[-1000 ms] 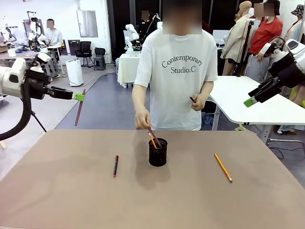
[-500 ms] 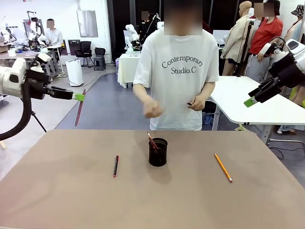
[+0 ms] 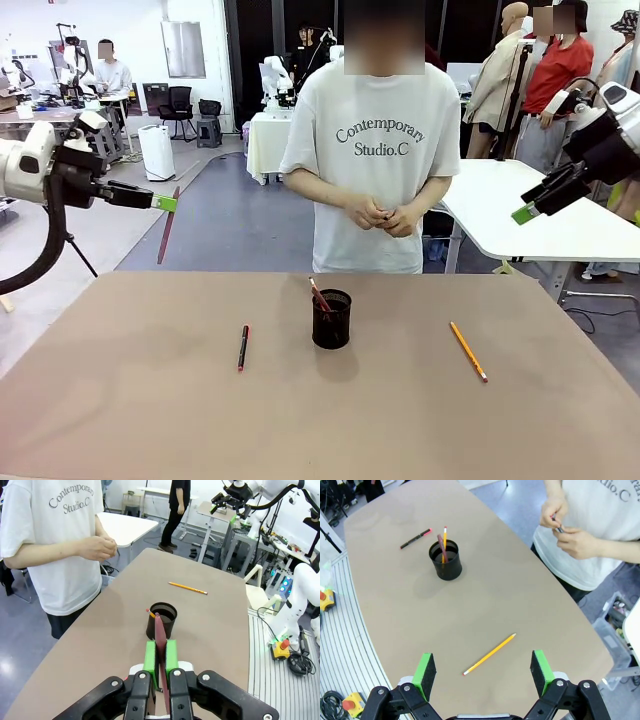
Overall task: Place the pens into the pen holder.
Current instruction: Pick up a writing instrument from the table and place it into the Pen holder.
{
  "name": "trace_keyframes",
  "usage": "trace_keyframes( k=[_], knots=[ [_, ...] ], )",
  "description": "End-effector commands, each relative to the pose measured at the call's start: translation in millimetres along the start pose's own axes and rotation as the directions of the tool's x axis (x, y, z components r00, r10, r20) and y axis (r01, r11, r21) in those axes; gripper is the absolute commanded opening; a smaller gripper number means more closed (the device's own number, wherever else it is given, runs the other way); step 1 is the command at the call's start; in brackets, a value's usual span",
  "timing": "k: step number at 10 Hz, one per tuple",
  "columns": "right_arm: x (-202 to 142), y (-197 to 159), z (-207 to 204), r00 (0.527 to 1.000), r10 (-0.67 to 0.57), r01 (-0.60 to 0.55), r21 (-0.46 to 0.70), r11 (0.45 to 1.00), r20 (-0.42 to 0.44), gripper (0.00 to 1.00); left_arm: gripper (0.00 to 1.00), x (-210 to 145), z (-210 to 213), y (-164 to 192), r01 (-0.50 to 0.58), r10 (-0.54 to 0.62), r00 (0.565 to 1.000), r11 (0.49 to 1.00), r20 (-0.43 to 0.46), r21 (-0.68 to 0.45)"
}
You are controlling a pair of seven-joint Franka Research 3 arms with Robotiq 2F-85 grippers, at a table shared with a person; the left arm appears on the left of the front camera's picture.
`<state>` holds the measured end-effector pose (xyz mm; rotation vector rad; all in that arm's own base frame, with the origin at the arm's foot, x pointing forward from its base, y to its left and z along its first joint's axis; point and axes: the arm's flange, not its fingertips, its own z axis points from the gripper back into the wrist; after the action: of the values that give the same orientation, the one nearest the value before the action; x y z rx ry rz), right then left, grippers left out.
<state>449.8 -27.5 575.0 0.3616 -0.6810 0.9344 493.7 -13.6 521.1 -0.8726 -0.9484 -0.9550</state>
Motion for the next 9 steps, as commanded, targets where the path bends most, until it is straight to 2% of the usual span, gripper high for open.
trace_keyframes(
  k=[1,9],
  knots=[
    [1.9,-0.3,0.5,1.000,-0.004,0.004,0.008,1.000,0.020,1.00,0.00,1.2,0.0,-0.9,0.003,-0.003,1.000,1.000,0.000,0.005],
    [1.9,-0.3,0.5,1.000,-0.004,0.004,0.008,1.000,0.020,1.00,0.00,1.2,0.0,-0.9,0.003,-0.003,1.000,1.000,0.000,0.005]
  ],
)
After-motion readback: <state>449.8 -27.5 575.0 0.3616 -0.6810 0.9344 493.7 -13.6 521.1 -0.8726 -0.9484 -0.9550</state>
